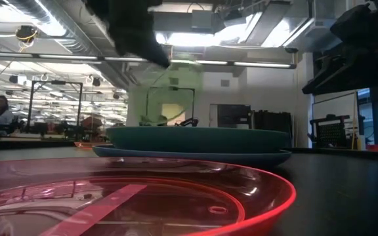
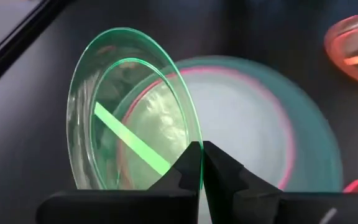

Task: Stack plastic plates
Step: Stack the small light green plate on the medium gray plate

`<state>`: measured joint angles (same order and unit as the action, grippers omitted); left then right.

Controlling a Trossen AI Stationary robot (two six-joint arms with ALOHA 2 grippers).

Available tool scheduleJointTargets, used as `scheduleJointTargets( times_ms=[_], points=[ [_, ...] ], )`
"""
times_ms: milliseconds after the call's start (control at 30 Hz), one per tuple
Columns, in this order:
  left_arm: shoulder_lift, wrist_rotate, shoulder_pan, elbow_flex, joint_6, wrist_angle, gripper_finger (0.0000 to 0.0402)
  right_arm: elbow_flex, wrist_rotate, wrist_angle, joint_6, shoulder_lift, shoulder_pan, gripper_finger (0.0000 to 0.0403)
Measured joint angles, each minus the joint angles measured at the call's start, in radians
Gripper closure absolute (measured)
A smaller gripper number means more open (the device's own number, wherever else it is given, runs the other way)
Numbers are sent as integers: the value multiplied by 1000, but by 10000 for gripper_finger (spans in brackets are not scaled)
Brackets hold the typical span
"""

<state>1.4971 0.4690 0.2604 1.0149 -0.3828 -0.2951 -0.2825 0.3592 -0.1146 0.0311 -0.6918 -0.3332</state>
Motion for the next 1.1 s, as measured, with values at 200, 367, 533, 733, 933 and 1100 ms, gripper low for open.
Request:
scheduleJointTargets(
  times_ms=[200,367,533,733,933,1100],
  points=[
    [3,-45,25,0,66,92,396,0,0,0,0,0,0,238],
    [59,-94,30,0,80,158,395,0,0,0,0,0,0,238],
    [127,-115,26,0,81,183,395,0,0,-1,0,0,0,238],
    [164,-125,16,0,74,189,395,0,0,-2,0,0,0,238],
    [166,-139,10,0,71,198,380,0,-1,-1,0,0,0,238],
    [166,-157,10,0,71,197,333,0,-1,-3,-2,0,0,238]
  ],
)
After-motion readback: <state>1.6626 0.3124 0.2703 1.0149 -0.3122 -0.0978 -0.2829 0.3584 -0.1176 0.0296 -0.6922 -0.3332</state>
